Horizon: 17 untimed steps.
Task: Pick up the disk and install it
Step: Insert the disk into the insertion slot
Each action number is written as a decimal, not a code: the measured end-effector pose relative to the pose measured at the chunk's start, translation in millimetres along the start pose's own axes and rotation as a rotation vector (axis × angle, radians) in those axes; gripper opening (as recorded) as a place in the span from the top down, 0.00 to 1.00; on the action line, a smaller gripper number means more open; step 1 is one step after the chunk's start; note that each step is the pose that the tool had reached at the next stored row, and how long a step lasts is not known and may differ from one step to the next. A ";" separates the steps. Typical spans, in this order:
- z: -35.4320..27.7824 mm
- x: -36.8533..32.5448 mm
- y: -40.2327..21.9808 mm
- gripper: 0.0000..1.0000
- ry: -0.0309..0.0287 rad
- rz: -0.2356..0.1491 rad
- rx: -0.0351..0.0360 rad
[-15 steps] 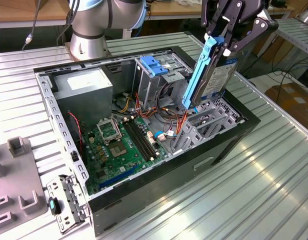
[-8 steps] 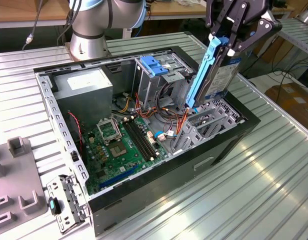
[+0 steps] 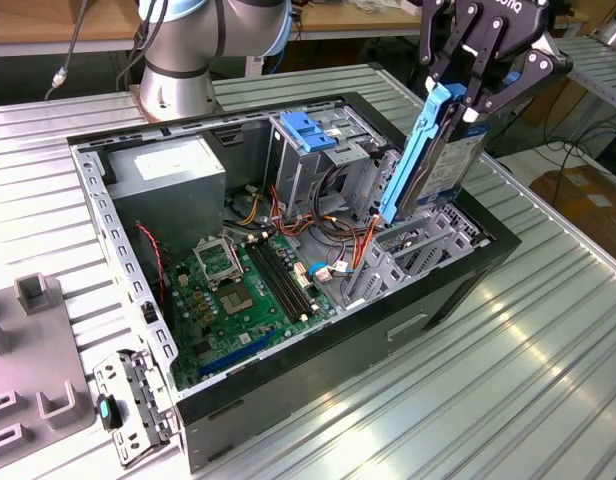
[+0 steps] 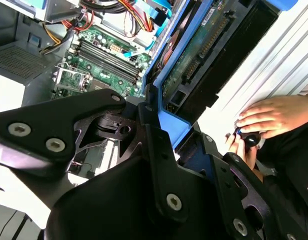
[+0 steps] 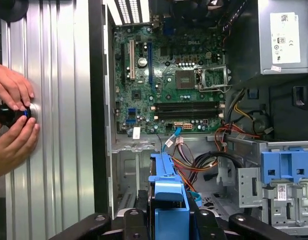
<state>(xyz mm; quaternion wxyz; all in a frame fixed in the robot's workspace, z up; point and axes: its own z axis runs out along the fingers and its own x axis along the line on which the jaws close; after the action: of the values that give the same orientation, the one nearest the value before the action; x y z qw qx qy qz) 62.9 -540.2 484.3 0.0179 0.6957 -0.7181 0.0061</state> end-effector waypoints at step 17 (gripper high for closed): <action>10.5 6.0 -0.8 0.63 -0.0002 0.000 0.0000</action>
<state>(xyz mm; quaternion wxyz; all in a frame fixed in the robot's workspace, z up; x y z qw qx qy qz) 63.3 -546.6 474.0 0.0178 0.6957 -0.7181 0.0061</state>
